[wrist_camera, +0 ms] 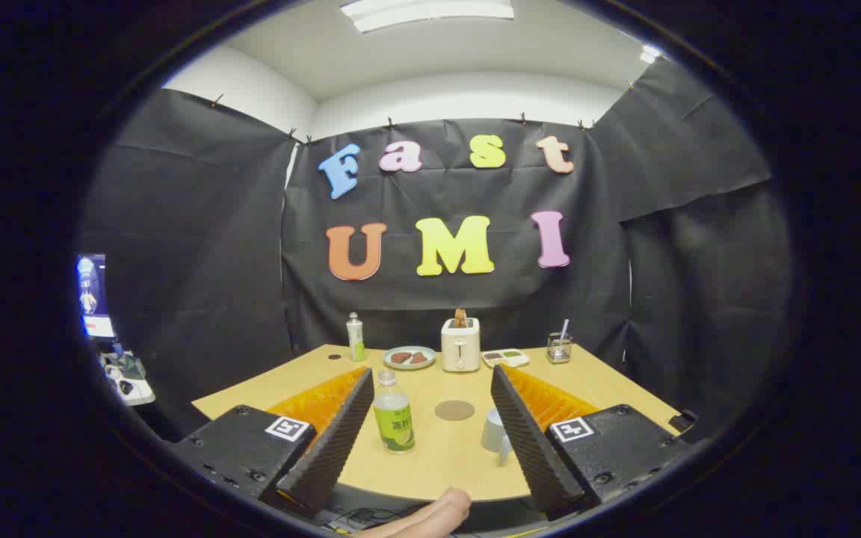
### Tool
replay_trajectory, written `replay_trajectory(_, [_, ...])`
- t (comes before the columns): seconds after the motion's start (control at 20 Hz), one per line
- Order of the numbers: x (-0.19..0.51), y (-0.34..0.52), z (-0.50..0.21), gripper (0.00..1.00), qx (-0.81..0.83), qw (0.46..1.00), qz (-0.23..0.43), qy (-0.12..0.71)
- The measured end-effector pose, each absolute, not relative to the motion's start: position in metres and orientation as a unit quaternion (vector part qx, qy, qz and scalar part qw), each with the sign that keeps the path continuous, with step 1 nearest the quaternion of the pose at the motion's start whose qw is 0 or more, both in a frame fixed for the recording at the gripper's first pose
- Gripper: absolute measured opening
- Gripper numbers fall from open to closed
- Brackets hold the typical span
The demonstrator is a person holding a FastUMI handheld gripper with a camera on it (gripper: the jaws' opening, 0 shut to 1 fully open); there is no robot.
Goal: Take the bottle from table, then pour the juice into the cup, finally place the bottle on the coaster
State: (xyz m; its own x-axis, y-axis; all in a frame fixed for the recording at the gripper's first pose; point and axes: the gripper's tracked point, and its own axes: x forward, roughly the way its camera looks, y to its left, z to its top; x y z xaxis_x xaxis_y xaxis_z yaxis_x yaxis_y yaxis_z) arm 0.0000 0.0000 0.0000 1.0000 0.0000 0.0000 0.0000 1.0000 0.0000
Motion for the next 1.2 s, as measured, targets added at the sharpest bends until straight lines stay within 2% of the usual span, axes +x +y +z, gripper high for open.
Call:
replay_trajectory(0.7, [0.009, 0.001, -0.015, 1.00, 0.002, 1.000, -0.008, 0.011])
replay_trajectory(1.2, [0.048, 0.013, -0.060, 1.00, 0.011, 0.999, -0.004, 0.036])
